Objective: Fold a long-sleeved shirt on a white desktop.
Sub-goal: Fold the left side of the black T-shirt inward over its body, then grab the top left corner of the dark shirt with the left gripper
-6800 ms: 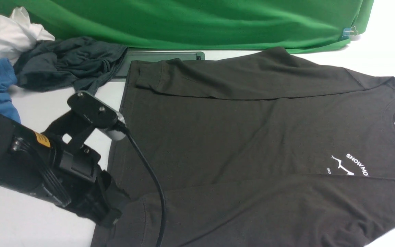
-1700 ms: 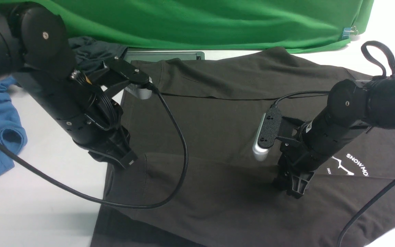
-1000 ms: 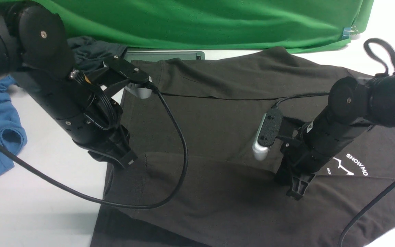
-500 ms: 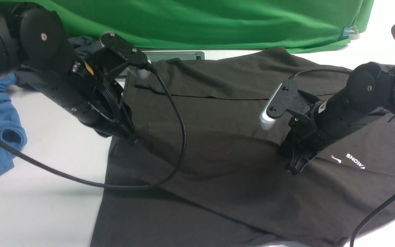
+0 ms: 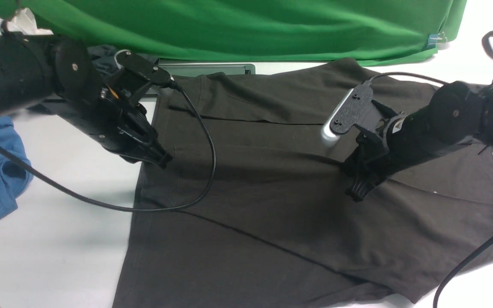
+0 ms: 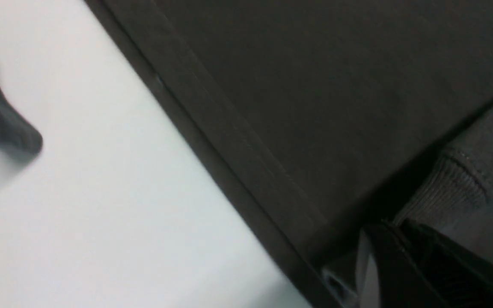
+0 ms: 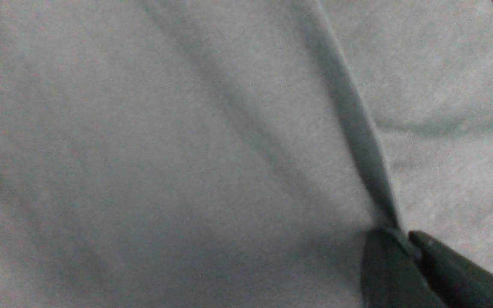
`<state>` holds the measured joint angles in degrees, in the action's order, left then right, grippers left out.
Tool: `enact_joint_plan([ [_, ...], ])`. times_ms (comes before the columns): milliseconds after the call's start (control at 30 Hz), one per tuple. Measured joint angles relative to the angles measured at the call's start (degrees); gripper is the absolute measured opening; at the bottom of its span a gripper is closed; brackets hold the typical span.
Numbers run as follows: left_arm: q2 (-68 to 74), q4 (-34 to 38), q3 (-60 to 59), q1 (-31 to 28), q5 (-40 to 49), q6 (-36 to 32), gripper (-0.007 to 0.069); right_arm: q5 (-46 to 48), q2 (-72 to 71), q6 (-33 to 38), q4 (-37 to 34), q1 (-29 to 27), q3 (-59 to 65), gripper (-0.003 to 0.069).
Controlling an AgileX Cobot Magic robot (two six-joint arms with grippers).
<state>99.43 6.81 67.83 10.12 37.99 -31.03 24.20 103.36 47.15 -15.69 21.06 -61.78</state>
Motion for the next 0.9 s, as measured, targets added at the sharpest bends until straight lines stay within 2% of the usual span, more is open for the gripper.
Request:
enact_joint_plan([
  [67,0.7,-0.8,0.1,0.0,-1.8,0.0,0.0031,-1.2,1.0,-0.8,1.2,0.0,0.0,0.0050],
  [133,1.4,-2.0,0.1,-0.1,-4.5,0.0,0.0044,-2.2,1.5,-4.0,4.0,0.0,0.0,0.0123],
  [233,2.1,-2.9,0.1,-0.2,-8.3,0.0,0.0092,-1.5,0.9,-13.0,11.0,0.0,0.0,0.0330],
  [267,2.2,-3.1,0.1,-0.2,-8.7,0.0,0.0102,-1.3,0.7,-13.6,11.4,0.0,0.0,0.0330],
  [300,2.5,-4.1,0.3,-0.2,-10.3,0.0,0.0155,1.0,-0.6,-18.5,14.8,-0.1,0.0,0.0440],
  [333,2.6,-4.4,0.3,-0.2,-10.8,0.0,0.0183,3.1,-1.7,-21.1,16.0,-0.1,0.0,0.0479],
  [400,2.8,-4.8,0.3,-0.2,-11.4,0.0,0.0225,5.8,-3.4,-23.8,16.8,-0.1,0.0,0.0502],
  [433,2.9,-5.1,0.3,-0.2,-11.7,0.0,0.0286,9.5,-6.0,-26.3,17.3,-0.1,0.3,0.0505],
  [533,2.8,-4.8,0.3,-0.2,-11.4,1.7,0.0385,15.1,-10.9,-28.6,17.2,0.2,2.2,0.0479],
  [633,1.8,-2.3,0.3,-0.1,-9.0,4.4,0.0424,18.8,-15.0,-29.2,17.2,1.4,5.8,0.0461],
  [733,-1.6,-0.3,-0.2,1.8,-4.0,5.1,0.0333,18.7,-18.8,-29.8,16.9,4.5,12.2,0.0457],
  [800,-4.3,-0.1,-1.5,4.1,-1.6,4.4,0.0234,16.6,-19.7,-29.9,16.9,6.4,15.2,0.0458],
  [867,-8.3,0.0,-4.0,7.7,1.9,3.8,0.0093,12.9,-19.8,-29.7,16.9,8.6,18.6,0.0463],
  [900,-10.0,0.2,-5.3,9.3,3.0,3.7,0.0063,10.8,-19.8,-29.3,16.8,9.5,20.1,0.0465],
])
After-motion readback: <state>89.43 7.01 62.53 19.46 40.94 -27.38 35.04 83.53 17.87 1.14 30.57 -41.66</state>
